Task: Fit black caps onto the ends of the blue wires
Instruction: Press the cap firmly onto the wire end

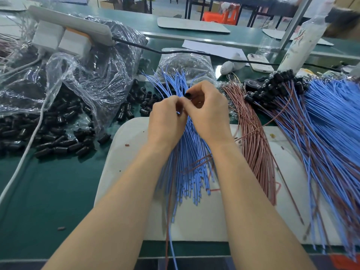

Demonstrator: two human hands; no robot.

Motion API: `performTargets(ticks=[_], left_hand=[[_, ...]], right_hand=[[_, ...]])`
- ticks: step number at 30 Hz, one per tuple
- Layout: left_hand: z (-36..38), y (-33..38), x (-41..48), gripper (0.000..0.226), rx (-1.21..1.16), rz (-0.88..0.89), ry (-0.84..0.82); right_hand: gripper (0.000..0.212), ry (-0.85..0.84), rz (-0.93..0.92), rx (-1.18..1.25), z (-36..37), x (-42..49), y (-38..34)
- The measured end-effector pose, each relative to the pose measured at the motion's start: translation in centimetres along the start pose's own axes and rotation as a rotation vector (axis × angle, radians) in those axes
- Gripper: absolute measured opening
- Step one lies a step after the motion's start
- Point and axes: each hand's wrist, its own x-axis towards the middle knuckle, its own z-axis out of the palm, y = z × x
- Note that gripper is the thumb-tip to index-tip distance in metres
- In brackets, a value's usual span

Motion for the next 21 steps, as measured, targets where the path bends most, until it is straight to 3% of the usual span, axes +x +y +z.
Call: performTargets(ticks=[6, 14, 19, 21], left_hand=[[0.0, 0.3, -0.1, 0.02, -0.047, -0.043, 0.019], [-0.4, -0.2, -0.1, 0.024, -0.114, 0.038, 0.021], [-0.3, -0.5, 0.2, 0.015, -0.132, 0.046, 0.031], [-0.2, -0.5, 0.2, 0.012, -0.163, 0.035, 0.032]], right_hand=[[0.013, -0.054, -0.018, -0.003, 0.0, -0.1, -0.2], [0.015, -0.114, -0.011, 0.02, -0.4, -0.3, -0.6], [0.014, -0.161, 0.026, 0.051, -1.0, 0.0, -0.5], [0.012, -0.085, 0.088, 0.094, -1.9, 0.4, 0.2]])
